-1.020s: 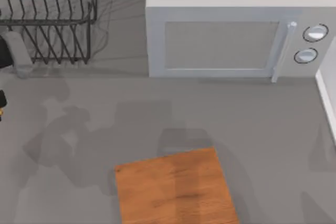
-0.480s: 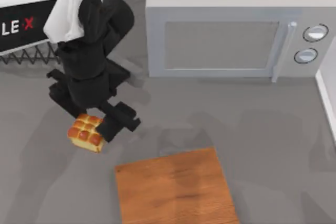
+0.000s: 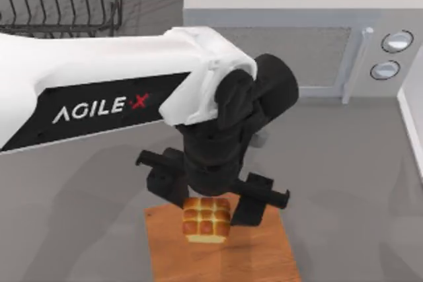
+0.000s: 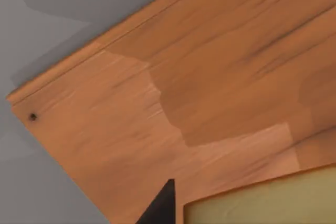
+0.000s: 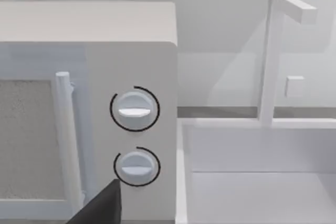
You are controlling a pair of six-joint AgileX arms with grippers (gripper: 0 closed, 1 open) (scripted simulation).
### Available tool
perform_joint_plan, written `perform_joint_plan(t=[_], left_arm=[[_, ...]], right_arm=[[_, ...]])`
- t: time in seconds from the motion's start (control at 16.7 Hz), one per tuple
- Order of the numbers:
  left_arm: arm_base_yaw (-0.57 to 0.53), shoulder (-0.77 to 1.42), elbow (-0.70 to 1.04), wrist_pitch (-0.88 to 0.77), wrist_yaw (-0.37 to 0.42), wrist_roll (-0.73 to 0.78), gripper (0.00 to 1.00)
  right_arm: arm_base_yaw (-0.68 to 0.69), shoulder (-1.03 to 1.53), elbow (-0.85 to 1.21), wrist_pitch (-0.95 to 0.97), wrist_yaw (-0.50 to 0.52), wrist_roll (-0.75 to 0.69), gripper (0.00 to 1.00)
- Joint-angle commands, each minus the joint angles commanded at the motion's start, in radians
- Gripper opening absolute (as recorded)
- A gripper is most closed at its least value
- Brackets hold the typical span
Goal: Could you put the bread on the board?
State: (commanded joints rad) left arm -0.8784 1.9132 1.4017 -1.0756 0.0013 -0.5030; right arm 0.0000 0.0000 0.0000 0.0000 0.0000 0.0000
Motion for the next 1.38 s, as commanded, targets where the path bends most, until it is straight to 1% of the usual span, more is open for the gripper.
perform_joint_plan(t=[0.12, 0.24, 0.78, 1.38], left_arm=[[-0.051, -0.004, 0.000, 0.011, -0.005, -0.074, 0.00], [-0.073, -0.006, 0.001, 0.016, -0.007, -0.105, 0.00], [-0.068, 0.003, -0.013, 0.029, -0.006, -0.105, 0.00], [-0.078, 0.016, -0.090, 0.150, -0.003, -0.107, 0.00]], right_arm=[[0.000, 0.000, 0.000, 0.000, 0.000, 0.000, 1.00], [0.000, 0.000, 0.000, 0.000, 0.000, 0.000, 1.00], [0.000, 0.000, 0.000, 0.000, 0.000, 0.000, 1.00], [0.000, 0.000, 0.000, 0.000, 0.000, 0.000, 1.00]])
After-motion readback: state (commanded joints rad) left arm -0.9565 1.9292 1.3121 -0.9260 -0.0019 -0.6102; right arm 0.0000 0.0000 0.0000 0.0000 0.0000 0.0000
